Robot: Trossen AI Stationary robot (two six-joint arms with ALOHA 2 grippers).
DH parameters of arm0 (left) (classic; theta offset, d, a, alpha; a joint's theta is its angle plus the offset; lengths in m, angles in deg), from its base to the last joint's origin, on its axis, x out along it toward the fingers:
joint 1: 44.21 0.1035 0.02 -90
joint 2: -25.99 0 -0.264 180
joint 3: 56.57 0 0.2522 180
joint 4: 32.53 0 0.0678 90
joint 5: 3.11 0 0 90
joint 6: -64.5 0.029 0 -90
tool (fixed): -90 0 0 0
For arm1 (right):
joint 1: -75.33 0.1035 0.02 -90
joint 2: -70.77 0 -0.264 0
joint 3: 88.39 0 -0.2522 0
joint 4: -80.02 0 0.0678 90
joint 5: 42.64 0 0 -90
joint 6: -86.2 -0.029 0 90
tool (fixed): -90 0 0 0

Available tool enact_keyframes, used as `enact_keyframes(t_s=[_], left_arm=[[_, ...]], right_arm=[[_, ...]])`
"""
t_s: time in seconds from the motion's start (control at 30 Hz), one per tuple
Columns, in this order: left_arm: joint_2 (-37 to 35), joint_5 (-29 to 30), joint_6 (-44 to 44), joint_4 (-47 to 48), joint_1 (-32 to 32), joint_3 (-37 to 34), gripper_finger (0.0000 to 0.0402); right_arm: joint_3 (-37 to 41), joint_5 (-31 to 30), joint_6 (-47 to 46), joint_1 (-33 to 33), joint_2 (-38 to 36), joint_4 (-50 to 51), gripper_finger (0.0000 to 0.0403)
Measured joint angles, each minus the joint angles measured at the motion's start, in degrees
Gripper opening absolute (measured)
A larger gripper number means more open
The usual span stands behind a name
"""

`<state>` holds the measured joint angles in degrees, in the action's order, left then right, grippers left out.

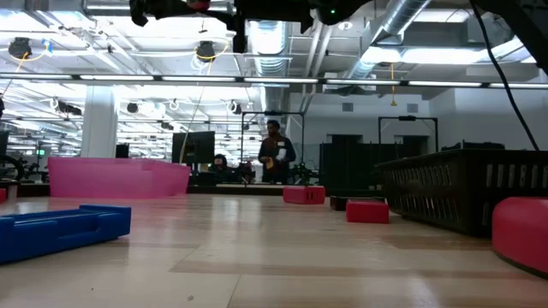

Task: Pick & Place Office items
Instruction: Put the pink and white charger adapter into the pink bin

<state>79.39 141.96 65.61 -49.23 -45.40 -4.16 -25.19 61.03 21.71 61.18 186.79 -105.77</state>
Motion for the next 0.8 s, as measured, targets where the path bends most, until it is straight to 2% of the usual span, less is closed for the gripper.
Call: enact_keyframes(t_s=[0.1, 0.3, 0.5, 0.6, 0.7, 0.8], left_arm=[[0.0, -0.2, 0.3, 0.0, 0.0, 0.0, 0.0183], [0.0, 0.0, 0.8, 0.1, 0.0, 0.0, 0.0131], [-0.2, 0.2, 2.4, -1.0, 0.0, 0.0, 0.0131], [-0.5, 2.8, 4.8, -2.4, -0.1, 0.0, 0.0133], [-2.5, 8.2, 7.4, -4.0, 0.5, 0.7, 0.0135], [-4.0, 8.4, 9.7, -3.1, 0.3, 0.6, 0.0135]], right_arm=[[0.0, 0.0, 0.0, 0.0, 0.0, 0.0, 0.0140], [0.0, -0.1, -0.1, 0.0, 0.0, 0.0, 0.0141], [0.0, -0.2, -0.5, 0.1, 0.0, -0.5, 0.0147], [0.0, 0.1, -0.5, 0.8, 0.0, -0.5, 0.0154], [0.0, 0.9, -0.5, 2.1, 0.0, -0.4, 0.0163], [0.0, 0.9, -0.5, 3.1, 0.0, -0.4, 0.0172]])
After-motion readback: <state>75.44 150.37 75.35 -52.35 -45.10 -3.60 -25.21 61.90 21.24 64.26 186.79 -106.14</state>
